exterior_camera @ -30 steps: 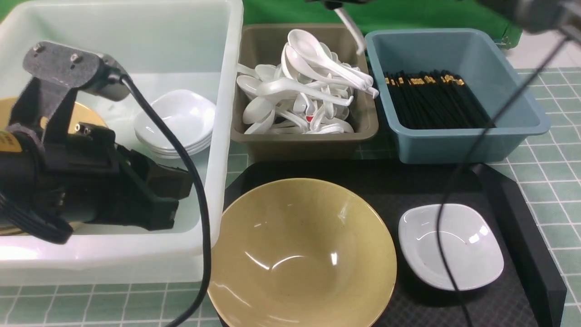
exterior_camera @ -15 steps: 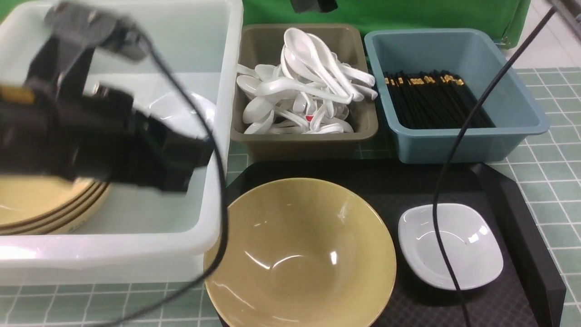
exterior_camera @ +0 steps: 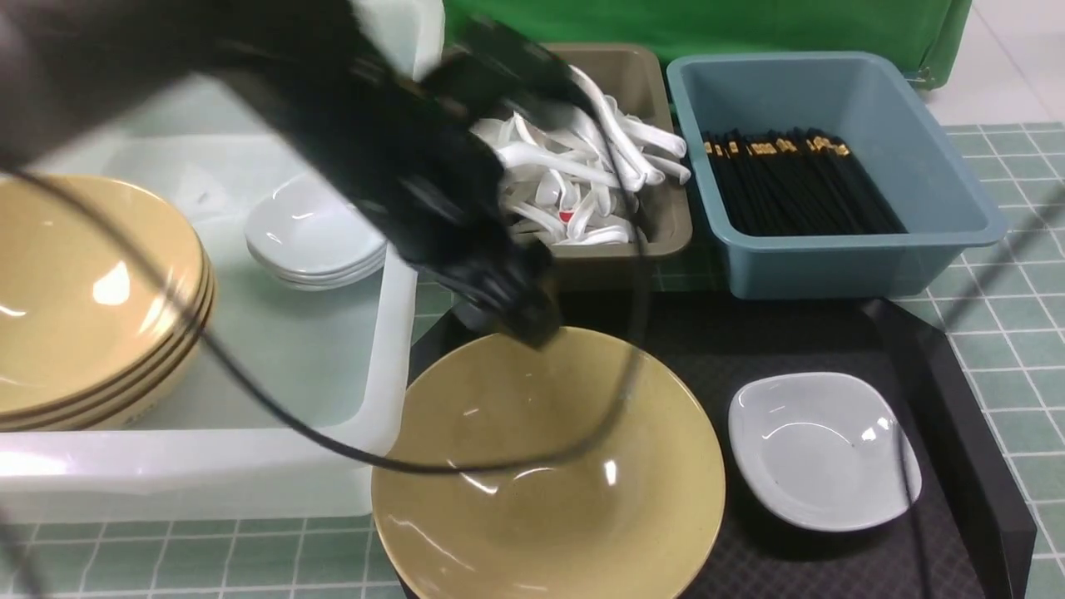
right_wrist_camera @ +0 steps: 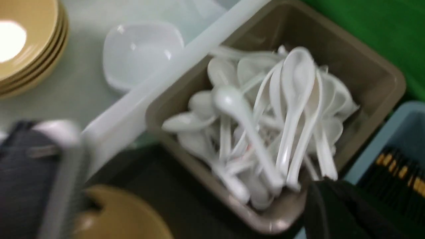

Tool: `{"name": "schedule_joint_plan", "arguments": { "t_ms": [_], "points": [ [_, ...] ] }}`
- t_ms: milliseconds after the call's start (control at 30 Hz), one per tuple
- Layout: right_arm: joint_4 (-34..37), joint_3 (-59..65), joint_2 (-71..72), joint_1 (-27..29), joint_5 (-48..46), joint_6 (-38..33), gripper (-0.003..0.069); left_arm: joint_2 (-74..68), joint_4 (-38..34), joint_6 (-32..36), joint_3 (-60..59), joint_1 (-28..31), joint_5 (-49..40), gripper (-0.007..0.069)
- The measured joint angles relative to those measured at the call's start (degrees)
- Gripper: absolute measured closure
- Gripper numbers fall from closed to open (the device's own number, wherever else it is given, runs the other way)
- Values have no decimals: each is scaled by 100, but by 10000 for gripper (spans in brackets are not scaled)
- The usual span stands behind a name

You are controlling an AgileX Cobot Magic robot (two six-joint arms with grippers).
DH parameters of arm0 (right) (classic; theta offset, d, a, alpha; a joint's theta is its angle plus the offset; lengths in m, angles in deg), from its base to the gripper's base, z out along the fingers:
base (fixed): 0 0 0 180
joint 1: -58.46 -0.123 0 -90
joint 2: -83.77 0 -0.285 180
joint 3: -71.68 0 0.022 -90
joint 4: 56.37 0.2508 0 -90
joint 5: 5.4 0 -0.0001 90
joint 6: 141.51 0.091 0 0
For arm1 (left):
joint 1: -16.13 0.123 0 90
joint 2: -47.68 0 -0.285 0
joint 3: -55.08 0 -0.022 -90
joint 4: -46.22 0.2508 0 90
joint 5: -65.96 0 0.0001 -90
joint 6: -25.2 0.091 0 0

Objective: On blue table put chopsticks spoon bowls plates into blue grey white boxes.
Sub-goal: 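Grasp the large bowl on the tray by its rim, then place the tan bowl onto the bowl stack in the left bin with the left gripper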

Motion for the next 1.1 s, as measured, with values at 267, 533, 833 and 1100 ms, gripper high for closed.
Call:
{"name": "schedule_joint_plan", "arguments": {
  "t_ms": [267,533,833,1100],
  "points": [
    [-12,2809,1888,0,-1,-398,622,-1405,1467,-209,609,-447,674,82],
    [-20,3803,2553,-7,239,-446,622,-2074,1467,-301,694,-442,587,111],
    [162,3823,2553,-49,259,-746,622,-1894,588,-548,731,-431,-450,540],
    [165,3758,2553,-800,294,-869,622,-952,778,-1318,724,-144,-173,621]
  ]
}}
